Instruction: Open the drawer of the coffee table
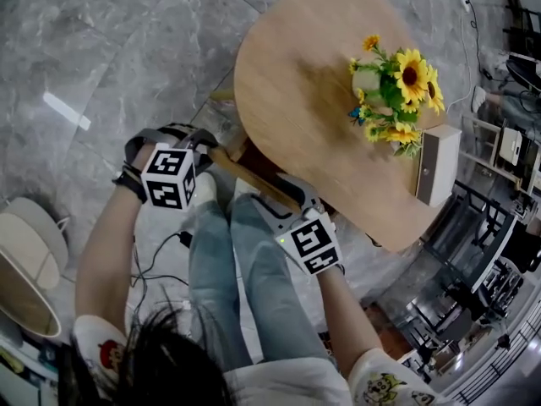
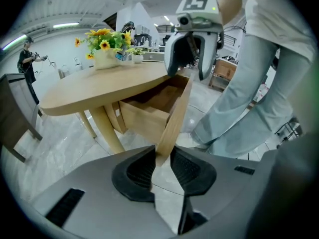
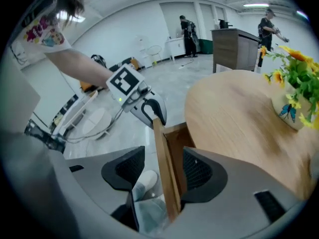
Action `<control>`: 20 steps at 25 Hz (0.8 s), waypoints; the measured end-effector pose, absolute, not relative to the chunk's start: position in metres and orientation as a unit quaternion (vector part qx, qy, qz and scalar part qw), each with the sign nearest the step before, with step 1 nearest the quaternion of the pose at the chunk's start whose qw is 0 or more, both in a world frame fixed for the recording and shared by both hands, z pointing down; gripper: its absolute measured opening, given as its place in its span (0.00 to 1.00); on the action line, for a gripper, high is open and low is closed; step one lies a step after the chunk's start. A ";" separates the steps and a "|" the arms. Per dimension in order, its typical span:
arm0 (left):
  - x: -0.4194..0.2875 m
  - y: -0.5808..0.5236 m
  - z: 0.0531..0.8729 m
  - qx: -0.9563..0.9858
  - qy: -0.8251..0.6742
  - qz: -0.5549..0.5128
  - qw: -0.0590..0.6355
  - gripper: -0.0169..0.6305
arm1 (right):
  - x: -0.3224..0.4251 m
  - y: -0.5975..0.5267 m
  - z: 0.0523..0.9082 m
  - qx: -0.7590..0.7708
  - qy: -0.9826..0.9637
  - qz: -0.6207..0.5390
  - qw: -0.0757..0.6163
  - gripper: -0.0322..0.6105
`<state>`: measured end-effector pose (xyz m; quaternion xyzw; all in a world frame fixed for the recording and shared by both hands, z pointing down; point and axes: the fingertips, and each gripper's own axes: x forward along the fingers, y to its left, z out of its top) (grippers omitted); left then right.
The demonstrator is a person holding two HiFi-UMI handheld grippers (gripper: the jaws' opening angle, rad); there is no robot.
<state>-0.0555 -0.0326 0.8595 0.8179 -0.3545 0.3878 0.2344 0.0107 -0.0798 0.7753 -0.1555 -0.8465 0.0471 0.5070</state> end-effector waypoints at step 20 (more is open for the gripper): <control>-0.055 -0.029 0.861 0.794 -0.365 0.409 0.264 0.17 | 0.056 -0.081 0.831 -0.142 -0.790 -0.093 0.589 0.16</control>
